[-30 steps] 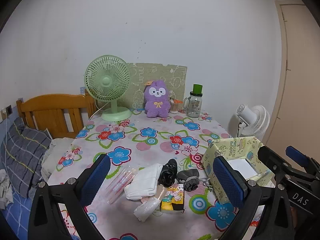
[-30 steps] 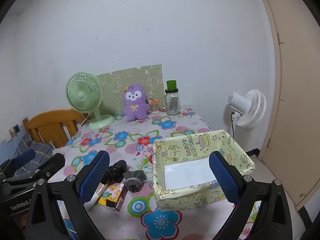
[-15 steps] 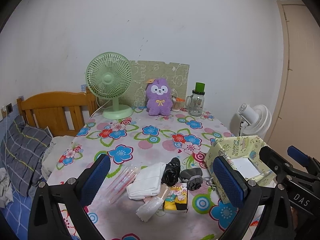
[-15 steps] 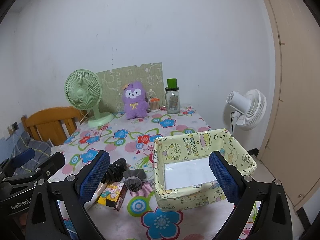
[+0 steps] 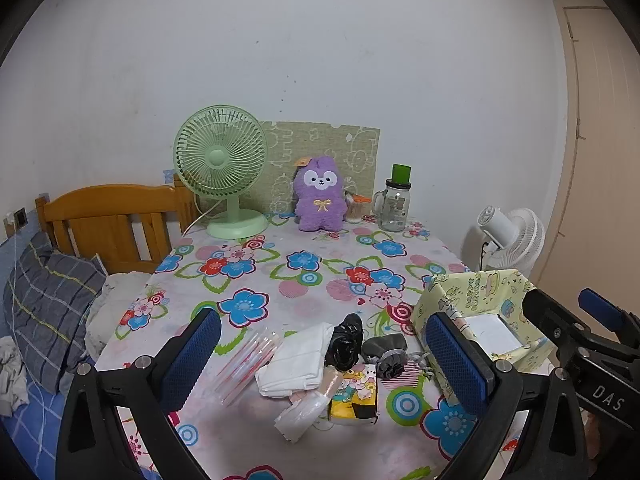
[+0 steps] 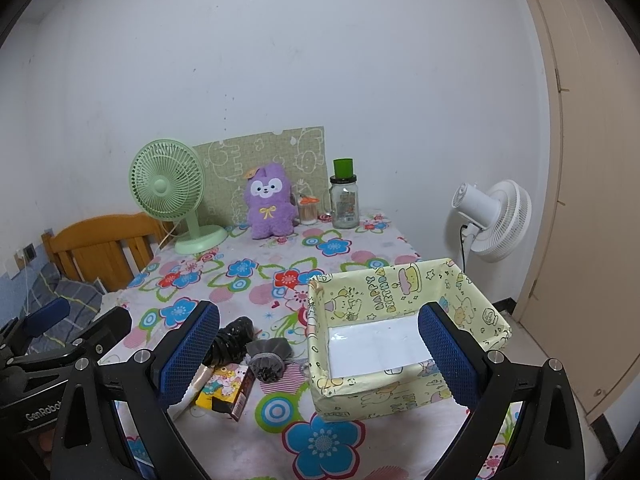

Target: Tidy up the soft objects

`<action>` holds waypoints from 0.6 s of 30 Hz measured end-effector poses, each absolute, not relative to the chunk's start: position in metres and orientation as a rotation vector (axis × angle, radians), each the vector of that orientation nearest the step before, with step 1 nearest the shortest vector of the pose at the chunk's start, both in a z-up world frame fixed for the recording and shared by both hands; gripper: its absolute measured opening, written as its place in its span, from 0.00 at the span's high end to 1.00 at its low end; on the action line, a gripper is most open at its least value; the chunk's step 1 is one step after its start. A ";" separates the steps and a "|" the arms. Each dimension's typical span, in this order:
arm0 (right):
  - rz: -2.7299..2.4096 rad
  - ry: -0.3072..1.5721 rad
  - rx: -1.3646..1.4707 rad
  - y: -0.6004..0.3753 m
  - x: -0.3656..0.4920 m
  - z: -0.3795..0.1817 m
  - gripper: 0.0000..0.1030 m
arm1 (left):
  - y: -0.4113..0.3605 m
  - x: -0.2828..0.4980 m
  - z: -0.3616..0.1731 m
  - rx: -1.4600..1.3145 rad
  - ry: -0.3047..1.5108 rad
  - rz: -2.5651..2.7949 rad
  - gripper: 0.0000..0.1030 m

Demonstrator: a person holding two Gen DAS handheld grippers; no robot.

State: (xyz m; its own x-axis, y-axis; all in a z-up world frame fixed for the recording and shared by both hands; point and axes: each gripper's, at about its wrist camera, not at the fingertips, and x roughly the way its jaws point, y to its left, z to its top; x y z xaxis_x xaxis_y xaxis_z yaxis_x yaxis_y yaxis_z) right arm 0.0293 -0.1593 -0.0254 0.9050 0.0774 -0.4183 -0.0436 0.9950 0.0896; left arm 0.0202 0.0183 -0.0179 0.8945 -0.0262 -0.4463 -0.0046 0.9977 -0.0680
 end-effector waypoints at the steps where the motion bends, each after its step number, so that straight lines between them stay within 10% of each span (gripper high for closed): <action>1: 0.063 0.434 0.079 -0.159 0.028 -0.026 0.02 | 0.019 0.020 -0.018 -0.070 0.466 -0.010 0.00; 18: 0.060 0.430 0.075 -0.159 0.025 -0.025 0.02 | 0.016 0.020 -0.020 -0.057 0.468 0.003 0.00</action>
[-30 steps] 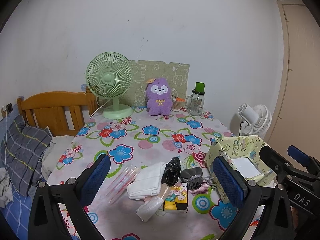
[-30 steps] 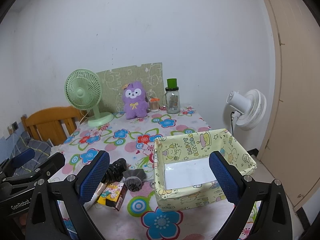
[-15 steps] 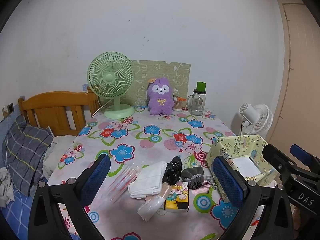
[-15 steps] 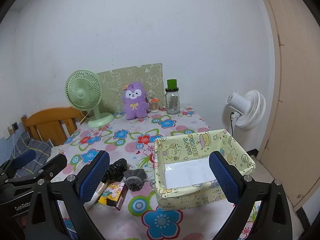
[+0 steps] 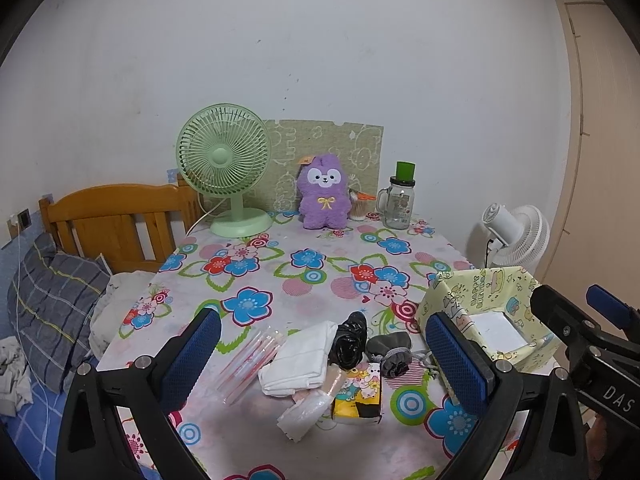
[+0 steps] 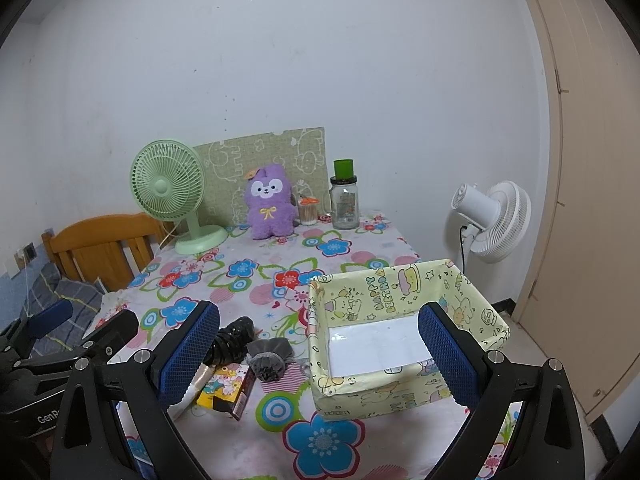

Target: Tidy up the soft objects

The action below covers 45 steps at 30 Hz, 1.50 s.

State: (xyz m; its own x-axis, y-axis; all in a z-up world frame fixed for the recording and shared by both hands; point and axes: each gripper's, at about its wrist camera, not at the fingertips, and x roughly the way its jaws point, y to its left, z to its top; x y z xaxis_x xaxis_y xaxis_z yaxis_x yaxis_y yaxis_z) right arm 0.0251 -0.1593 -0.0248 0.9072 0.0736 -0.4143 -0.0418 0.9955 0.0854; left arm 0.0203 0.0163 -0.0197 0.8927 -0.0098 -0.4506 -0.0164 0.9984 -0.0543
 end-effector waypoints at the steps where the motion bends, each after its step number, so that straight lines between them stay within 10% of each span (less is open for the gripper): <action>1: 0.060 0.430 0.074 -0.159 0.025 -0.025 0.02 | 0.016 0.021 -0.019 -0.056 0.467 0.004 0.00; 45: 0.099 0.541 0.049 -0.108 0.079 -0.054 0.06 | 0.053 0.066 -0.055 -0.029 0.593 0.029 0.05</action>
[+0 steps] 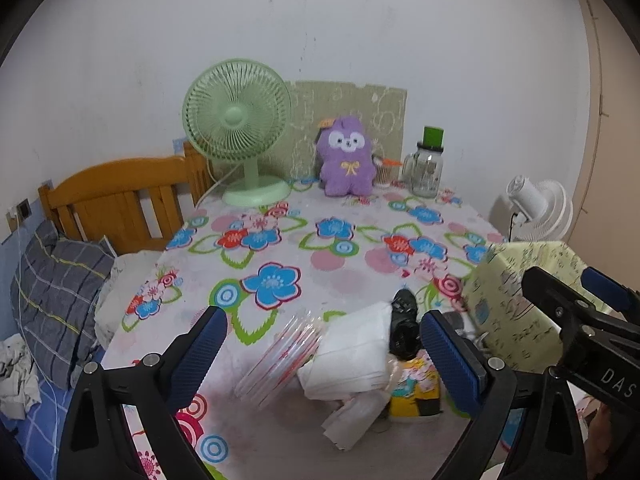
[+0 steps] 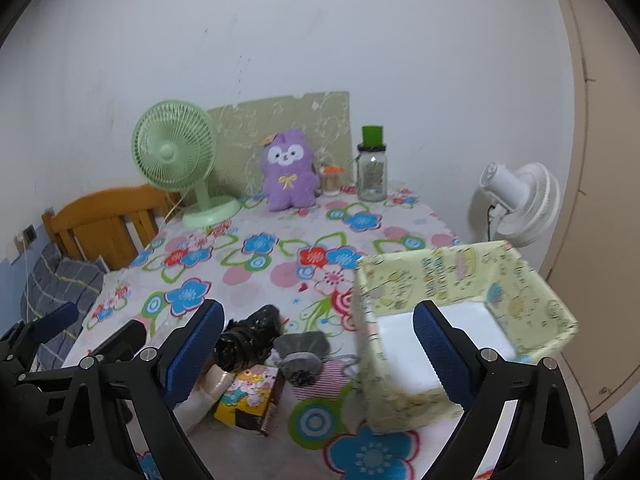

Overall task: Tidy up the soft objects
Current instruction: 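Grasp the clear straw bag with the left tool while the right tool grasps the black wrapped item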

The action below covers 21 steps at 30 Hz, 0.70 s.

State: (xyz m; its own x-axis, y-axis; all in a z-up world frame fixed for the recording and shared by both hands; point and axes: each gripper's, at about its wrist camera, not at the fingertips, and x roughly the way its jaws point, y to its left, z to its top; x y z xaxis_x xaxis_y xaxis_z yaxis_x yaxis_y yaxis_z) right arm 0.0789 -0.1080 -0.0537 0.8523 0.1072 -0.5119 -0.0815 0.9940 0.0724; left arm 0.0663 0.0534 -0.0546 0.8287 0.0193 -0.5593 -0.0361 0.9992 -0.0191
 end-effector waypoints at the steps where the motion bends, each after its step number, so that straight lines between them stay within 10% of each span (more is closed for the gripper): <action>1: 0.102 0.550 0.045 -0.104 0.082 -0.057 0.06 | 0.054 0.069 -0.057 -0.025 0.601 0.028 0.05; 21: 0.149 0.757 0.010 -0.045 0.144 -0.114 0.21 | 0.091 0.123 -0.115 -0.038 0.765 0.045 0.14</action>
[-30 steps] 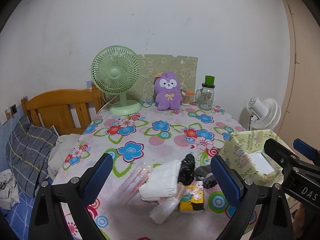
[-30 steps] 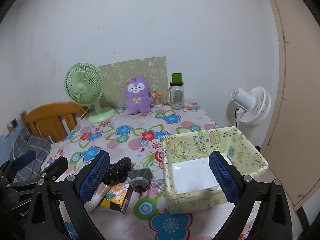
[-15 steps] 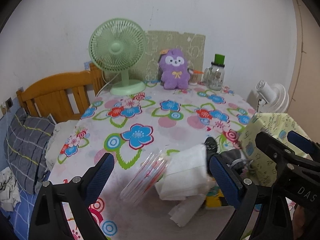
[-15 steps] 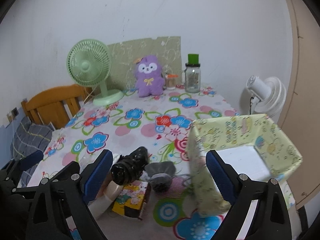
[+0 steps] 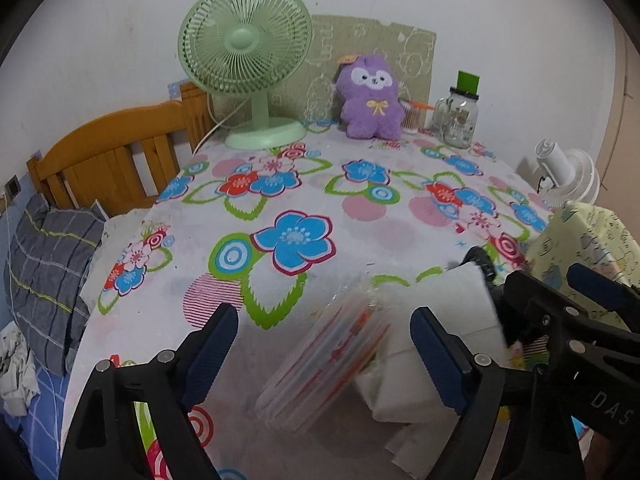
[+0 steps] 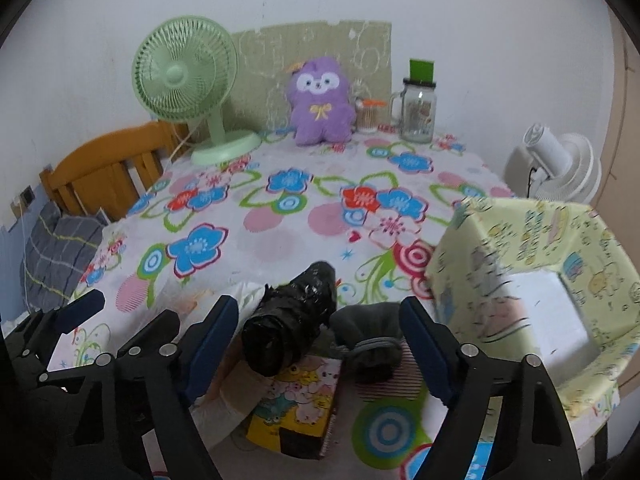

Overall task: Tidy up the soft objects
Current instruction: 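Grasp the clear straw bag with the left tool while the right tool grasps the black wrapped item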

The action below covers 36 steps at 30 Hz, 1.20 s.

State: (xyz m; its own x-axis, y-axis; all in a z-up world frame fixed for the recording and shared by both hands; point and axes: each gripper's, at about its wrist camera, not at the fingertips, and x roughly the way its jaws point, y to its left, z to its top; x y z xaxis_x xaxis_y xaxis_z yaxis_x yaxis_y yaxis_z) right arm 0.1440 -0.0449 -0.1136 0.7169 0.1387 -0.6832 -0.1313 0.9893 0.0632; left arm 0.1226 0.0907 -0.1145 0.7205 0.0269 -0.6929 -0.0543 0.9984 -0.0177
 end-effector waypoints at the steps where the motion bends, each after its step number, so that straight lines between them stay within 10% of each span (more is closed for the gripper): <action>1: 0.151 0.771 0.013 -0.043 0.146 -0.117 0.22 | 0.091 0.125 -0.118 -0.037 0.775 0.046 0.15; 11: 0.155 0.882 0.056 -0.035 0.169 -0.142 0.45 | 0.094 0.140 -0.138 -0.053 0.818 0.008 0.27; 17: 0.156 0.909 0.044 -0.030 0.175 -0.149 0.63 | 0.090 0.140 -0.139 -0.088 0.821 -0.069 0.54; 36: 0.156 0.844 0.049 -0.036 0.169 -0.127 0.70 | 0.080 0.138 -0.122 -0.046 0.809 -0.063 0.81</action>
State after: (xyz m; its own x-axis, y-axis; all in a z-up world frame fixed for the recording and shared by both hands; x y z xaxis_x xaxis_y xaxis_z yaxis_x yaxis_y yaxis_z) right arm 0.1688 -0.0358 -0.1266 0.6536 0.1564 -0.7405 -0.1179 0.9875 0.1046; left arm 0.1380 0.0798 -0.1224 0.6885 -0.0739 -0.7215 0.0385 0.9971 -0.0654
